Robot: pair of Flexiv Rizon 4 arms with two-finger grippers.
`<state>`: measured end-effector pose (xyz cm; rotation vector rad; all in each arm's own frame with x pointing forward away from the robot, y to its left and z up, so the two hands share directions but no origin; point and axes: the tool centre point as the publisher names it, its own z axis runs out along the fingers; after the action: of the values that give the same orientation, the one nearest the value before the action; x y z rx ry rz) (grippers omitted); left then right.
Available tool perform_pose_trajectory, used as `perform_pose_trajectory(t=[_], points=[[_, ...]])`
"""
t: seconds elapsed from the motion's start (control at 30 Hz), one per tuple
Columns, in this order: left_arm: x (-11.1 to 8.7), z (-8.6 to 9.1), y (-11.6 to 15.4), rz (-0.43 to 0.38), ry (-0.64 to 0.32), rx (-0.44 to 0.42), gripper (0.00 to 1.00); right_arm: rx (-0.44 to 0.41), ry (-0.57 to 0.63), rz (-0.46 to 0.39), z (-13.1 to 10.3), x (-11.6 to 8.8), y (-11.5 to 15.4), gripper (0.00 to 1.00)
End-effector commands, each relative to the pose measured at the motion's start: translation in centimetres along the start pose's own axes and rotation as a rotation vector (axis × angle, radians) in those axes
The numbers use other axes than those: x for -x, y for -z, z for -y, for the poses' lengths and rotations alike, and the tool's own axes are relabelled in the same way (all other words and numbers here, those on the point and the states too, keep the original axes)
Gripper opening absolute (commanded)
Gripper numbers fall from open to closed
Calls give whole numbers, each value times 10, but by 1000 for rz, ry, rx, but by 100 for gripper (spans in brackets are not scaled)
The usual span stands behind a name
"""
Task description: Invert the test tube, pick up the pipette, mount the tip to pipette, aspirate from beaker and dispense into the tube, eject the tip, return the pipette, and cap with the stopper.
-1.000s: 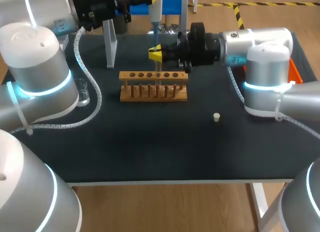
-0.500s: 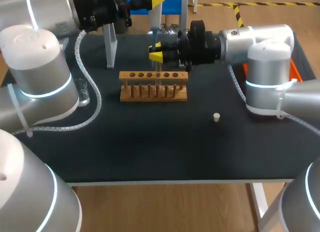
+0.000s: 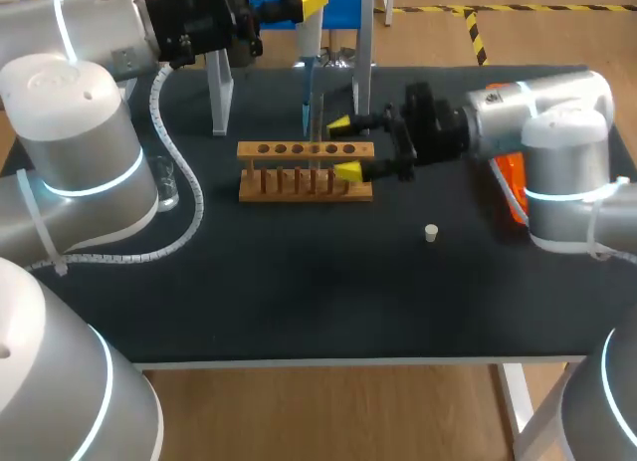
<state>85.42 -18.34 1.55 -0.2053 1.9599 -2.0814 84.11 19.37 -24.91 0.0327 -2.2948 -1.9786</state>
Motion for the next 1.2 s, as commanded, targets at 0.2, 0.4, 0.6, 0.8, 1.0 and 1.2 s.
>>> perform_pose_trajectory(t=[0.2, 0.4, 0.6, 0.8, 1.0, 1.2], points=[[0, 0, 0, 0, -1, -3, 0, -19, -39, 25, 25, -23, 48, 100], [0, 0, 0, 0, -1, -3, 0, -40, -54, 16, 29, -27, 48, 100], [0, 0, 0, 0, -1, -3, 0, -40, -54, 16, 29, -27, 48, 100], [0, 0, 0, 0, -1, -3, 0, -40, -54, 16, 29, -27, 48, 100], [0, 0, 0, 0, -1, -3, 0, -40, -54, 16, 29, -27, 48, 100], [2, -6, 18, 16, -16, 7, 0, -40, -54, 16, 29, -27, 48, 100]])
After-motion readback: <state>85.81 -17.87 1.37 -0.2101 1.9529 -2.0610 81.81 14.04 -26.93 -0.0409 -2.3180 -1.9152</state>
